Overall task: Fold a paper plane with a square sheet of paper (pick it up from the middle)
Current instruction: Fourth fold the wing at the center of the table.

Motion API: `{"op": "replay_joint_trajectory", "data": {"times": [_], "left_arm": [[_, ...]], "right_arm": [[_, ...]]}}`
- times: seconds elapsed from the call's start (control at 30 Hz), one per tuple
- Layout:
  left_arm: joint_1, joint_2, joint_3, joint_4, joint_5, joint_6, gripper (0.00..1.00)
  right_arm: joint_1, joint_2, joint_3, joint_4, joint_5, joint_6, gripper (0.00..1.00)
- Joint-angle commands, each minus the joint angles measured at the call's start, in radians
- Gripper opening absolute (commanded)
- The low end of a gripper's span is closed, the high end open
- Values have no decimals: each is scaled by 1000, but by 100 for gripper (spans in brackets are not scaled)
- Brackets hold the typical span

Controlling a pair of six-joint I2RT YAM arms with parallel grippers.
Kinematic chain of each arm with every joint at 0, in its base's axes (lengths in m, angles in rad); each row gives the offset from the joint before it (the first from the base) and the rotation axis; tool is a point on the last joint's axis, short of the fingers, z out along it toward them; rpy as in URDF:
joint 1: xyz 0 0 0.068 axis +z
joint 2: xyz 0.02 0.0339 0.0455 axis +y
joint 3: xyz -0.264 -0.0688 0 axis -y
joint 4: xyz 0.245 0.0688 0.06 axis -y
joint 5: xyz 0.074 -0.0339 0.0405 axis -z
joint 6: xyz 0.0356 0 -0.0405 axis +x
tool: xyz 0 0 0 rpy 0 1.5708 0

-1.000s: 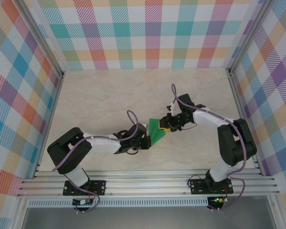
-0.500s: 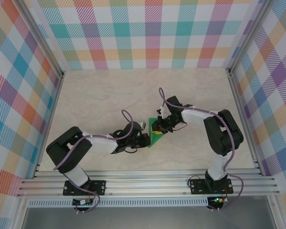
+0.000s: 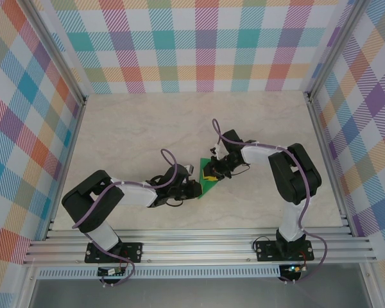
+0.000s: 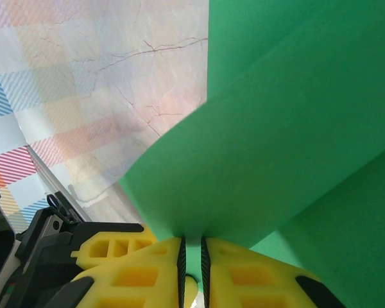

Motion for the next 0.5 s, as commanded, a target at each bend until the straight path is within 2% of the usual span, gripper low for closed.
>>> {"op": "replay_joint_trajectory", "data": {"times": [0.0, 0.17, 0.47], "left_arm": [[13, -6, -17, -10, 0, 3, 19], [13, -17, -13, -30, 16, 21, 21], [13, -25, 4, -46, 34, 47, 17]], "right_arm": [[7, 20, 31, 3, -3, -1, 17], [7, 25, 37, -7, 4, -3, 17], [7, 24, 36, -22, 14, -10, 17]]}}
